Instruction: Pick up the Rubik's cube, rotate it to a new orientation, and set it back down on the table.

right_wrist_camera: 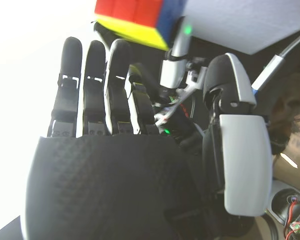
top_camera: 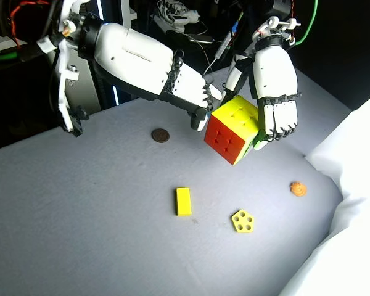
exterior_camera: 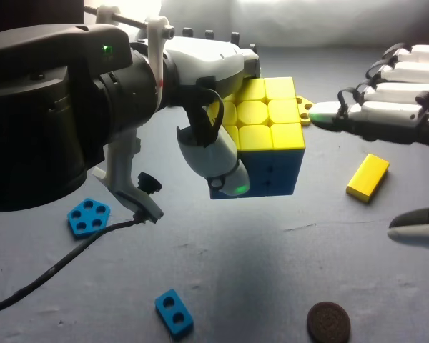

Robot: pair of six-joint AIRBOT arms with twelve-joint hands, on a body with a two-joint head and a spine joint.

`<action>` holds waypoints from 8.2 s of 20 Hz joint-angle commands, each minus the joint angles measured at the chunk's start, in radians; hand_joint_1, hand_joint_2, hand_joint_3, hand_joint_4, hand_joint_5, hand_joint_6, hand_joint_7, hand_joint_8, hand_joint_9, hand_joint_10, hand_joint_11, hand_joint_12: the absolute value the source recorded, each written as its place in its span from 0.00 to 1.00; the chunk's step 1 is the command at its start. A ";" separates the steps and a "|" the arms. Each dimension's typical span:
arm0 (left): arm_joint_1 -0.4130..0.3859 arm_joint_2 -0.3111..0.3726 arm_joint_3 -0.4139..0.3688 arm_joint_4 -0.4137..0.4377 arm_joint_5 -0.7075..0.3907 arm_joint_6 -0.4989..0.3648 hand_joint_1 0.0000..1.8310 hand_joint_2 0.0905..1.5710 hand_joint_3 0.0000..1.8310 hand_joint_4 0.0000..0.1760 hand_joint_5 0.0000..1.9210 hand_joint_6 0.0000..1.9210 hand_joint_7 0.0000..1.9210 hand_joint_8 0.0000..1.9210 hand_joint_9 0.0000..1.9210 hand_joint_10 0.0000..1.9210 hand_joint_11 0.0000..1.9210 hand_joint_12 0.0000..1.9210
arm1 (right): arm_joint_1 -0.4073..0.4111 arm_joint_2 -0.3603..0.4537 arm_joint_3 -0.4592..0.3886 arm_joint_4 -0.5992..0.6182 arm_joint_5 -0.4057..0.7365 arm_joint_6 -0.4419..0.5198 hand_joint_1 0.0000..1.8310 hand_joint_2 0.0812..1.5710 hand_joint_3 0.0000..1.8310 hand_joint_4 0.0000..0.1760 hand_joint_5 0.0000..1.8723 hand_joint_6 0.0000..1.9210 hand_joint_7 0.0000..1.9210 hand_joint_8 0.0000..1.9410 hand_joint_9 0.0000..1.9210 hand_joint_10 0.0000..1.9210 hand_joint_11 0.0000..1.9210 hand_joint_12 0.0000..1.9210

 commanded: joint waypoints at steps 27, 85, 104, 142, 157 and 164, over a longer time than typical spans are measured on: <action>-0.023 0.001 0.019 0.067 0.031 -0.006 0.66 0.64 0.01 0.00 0.10 0.84 0.04 0.95 0.04 0.99 0.02 1.00 | -0.041 -0.149 0.072 0.106 0.128 -0.064 0.29 0.72 0.00 0.00 0.05 0.00 0.09 0.60 0.03 0.61 0.00 0.65; -0.031 -0.001 0.036 0.067 0.029 -0.006 0.65 0.63 0.00 0.00 0.09 0.84 0.02 0.97 0.02 1.00 0.00 1.00 | -0.019 -0.234 0.156 0.178 0.055 -0.051 0.26 0.75 0.00 0.00 0.06 0.00 0.09 0.59 0.04 0.59 0.00 0.66; -0.033 -0.001 0.038 0.069 0.027 -0.006 0.66 0.62 0.00 0.00 0.10 0.85 0.03 0.97 0.03 1.00 0.00 1.00 | -0.081 -0.260 0.163 0.191 0.054 -0.056 0.26 0.75 0.00 0.00 0.05 0.00 0.11 0.55 0.05 0.57 0.00 0.64; -0.039 -0.001 0.043 0.068 0.024 -0.006 0.65 0.61 0.00 0.00 0.09 0.84 0.02 0.97 0.02 1.00 0.00 1.00 | -0.134 -0.416 0.311 0.216 0.063 -0.077 0.26 0.75 0.00 0.00 0.06 0.00 0.09 0.57 0.04 0.59 0.00 0.64; -0.042 -0.001 0.044 0.064 0.024 -0.006 0.66 0.62 0.00 0.00 0.09 0.86 0.03 0.97 0.02 1.00 0.00 1.00 | -0.102 -0.286 0.181 0.217 0.001 -0.040 0.27 0.75 0.00 0.00 0.06 0.00 0.10 0.57 0.05 0.59 0.00 0.66; -0.043 -0.003 0.047 0.065 0.024 -0.006 0.63 0.62 0.00 0.00 0.09 0.85 0.02 0.97 0.01 1.00 0.00 1.00 | -0.053 -0.305 0.183 0.196 -0.009 -0.030 0.26 0.75 0.00 0.00 0.05 0.00 0.10 0.57 0.04 0.60 0.00 0.65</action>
